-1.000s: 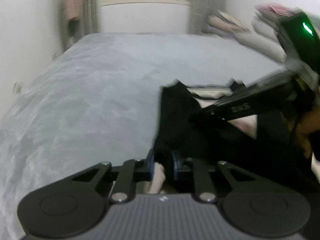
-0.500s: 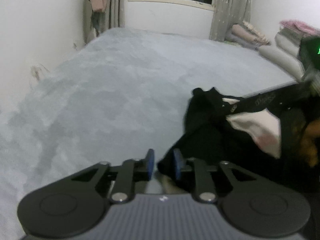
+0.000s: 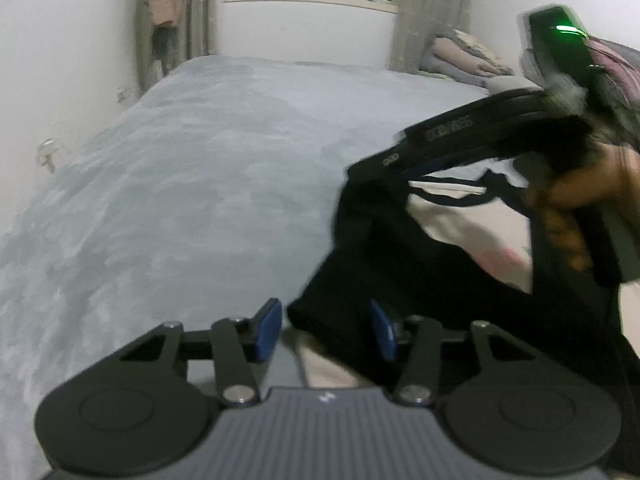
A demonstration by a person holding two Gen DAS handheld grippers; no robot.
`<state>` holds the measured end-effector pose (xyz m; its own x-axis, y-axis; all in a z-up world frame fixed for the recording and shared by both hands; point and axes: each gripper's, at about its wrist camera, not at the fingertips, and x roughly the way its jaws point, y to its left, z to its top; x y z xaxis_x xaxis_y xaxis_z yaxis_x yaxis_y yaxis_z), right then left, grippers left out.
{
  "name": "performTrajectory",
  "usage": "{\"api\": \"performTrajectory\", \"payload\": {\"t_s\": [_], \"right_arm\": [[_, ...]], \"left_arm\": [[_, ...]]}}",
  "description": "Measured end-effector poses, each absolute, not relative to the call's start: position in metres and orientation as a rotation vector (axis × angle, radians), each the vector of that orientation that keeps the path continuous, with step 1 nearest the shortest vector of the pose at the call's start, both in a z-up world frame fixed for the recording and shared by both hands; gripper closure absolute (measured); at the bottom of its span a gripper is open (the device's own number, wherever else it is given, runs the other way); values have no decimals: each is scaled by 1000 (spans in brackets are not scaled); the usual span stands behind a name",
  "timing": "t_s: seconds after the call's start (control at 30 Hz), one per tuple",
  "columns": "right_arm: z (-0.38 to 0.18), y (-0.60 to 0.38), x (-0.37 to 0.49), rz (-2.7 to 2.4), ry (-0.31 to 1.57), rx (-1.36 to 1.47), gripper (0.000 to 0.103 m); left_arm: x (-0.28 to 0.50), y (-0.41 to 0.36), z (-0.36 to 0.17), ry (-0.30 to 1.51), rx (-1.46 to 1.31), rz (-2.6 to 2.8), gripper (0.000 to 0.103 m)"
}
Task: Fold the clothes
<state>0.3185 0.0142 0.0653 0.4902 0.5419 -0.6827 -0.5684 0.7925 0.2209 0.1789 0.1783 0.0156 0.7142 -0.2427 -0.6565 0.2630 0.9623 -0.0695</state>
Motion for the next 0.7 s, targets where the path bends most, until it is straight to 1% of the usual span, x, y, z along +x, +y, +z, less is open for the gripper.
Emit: {"api": "performTrajectory", "payload": {"t_s": [0.03,0.07,0.1,0.17,0.23,0.27,0.3,0.33,0.37,0.4,0.43,0.53,0.6,0.67,0.7], "right_arm": [[62,21,323,685,842,-59,85],[59,26,325,689,862,-79,97],[56,28,326,685,869,-91,100],[56,24,328,646,857,-65,100],[61,15,321,619,833,-45,99],[64,11,315,612,822,-41,96],[67,6,310,604,810,-37,84],[70,2,305,597,799,-33,63],[75,-6,296,599,784,-18,51],[82,-19,278,613,767,6,35],[87,-31,256,622,755,11,33],[100,-68,189,652,726,21,33],[99,-87,142,681,739,5,33],[96,-106,97,689,751,-6,33],[93,-113,77,696,756,-8,33]], "left_arm": [[177,175,16,721,50,-288,61],[173,171,19,719,93,-297,64],[170,168,20,717,133,-300,64],[168,168,22,730,168,-303,63],[172,176,18,763,114,-286,62],[173,181,17,773,81,-291,62],[172,184,19,770,69,-289,62],[172,188,21,767,57,-287,62],[170,191,24,760,56,-281,61],[168,194,27,752,55,-276,60],[166,197,30,748,54,-267,59],[163,203,32,766,65,-251,55],[159,200,29,787,99,-258,52],[158,195,23,810,140,-261,51],[158,191,20,819,163,-257,49]]}}
